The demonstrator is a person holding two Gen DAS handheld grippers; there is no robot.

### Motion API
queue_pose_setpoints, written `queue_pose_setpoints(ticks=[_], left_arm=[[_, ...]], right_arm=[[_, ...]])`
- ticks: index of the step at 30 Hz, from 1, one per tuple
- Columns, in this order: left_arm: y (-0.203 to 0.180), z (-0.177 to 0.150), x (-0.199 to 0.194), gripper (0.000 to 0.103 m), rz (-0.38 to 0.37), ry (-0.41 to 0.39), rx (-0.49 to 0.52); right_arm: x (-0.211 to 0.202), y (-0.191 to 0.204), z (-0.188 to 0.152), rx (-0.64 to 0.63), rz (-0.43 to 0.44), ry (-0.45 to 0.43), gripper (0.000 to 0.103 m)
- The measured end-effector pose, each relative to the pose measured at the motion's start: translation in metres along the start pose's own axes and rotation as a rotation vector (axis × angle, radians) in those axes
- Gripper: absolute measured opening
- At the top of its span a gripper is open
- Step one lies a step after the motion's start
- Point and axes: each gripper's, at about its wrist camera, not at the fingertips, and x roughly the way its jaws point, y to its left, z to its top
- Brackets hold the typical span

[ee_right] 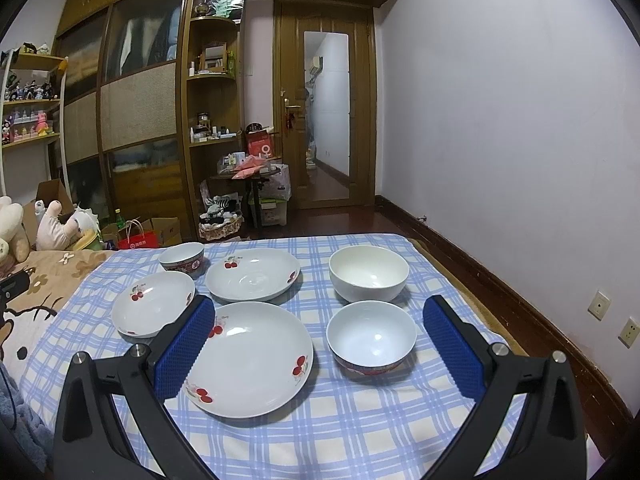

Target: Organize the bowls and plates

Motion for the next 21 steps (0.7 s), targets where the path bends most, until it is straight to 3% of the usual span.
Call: queue_pose_setpoints(ticks=[21], left_arm=[[0.0015, -0.0006, 0.0002, 0.102, 0.001, -0.002, -0.004]], right_arm=[[-0.0010, -0.0026, -0.0008, 0.003, -0.009, 0.003, 0.103]])
